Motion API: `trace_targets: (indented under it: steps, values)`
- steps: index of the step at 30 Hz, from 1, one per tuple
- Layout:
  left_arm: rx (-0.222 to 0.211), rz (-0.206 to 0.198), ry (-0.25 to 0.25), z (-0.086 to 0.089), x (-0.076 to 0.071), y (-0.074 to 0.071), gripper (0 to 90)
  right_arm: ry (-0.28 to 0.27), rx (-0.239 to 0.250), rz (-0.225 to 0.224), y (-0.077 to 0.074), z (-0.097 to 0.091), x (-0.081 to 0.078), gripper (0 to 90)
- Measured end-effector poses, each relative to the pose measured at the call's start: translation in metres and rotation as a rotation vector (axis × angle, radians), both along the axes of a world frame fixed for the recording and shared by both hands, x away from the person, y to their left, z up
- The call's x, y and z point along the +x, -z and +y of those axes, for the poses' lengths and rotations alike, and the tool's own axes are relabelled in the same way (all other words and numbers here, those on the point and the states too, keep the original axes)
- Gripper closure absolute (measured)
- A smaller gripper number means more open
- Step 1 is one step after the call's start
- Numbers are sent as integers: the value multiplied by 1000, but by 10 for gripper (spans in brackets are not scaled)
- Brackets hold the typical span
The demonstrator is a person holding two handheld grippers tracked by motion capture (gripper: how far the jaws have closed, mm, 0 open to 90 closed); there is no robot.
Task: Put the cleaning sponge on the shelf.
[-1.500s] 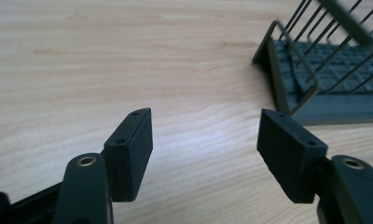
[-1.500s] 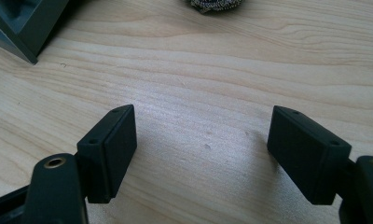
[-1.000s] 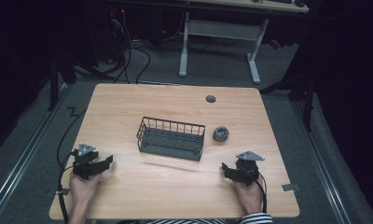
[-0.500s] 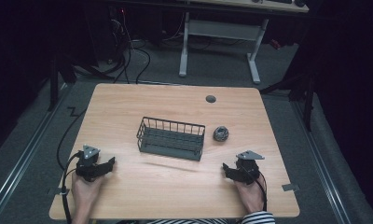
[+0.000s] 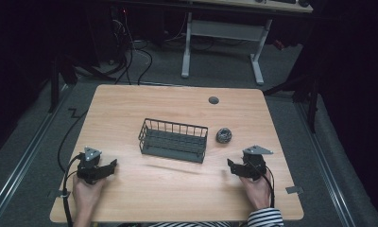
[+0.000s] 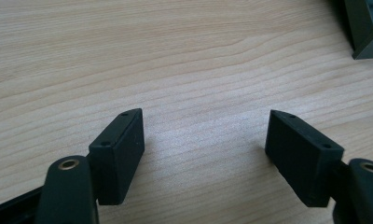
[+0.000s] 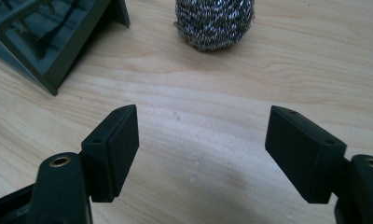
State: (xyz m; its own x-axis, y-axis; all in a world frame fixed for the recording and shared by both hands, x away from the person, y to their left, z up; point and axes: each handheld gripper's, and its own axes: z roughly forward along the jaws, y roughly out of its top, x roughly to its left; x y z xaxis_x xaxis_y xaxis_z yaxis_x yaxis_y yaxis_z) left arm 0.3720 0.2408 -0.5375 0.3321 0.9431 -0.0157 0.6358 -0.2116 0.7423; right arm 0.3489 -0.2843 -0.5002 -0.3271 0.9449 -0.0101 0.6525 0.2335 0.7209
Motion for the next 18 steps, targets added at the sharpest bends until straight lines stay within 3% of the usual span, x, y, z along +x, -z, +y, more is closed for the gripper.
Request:
trace_targets:
  steps: [18]
  values:
    - [-1, 0, 1, 0, 0, 0, 281, -16, 22, -18, -29, 6, 38, 198]
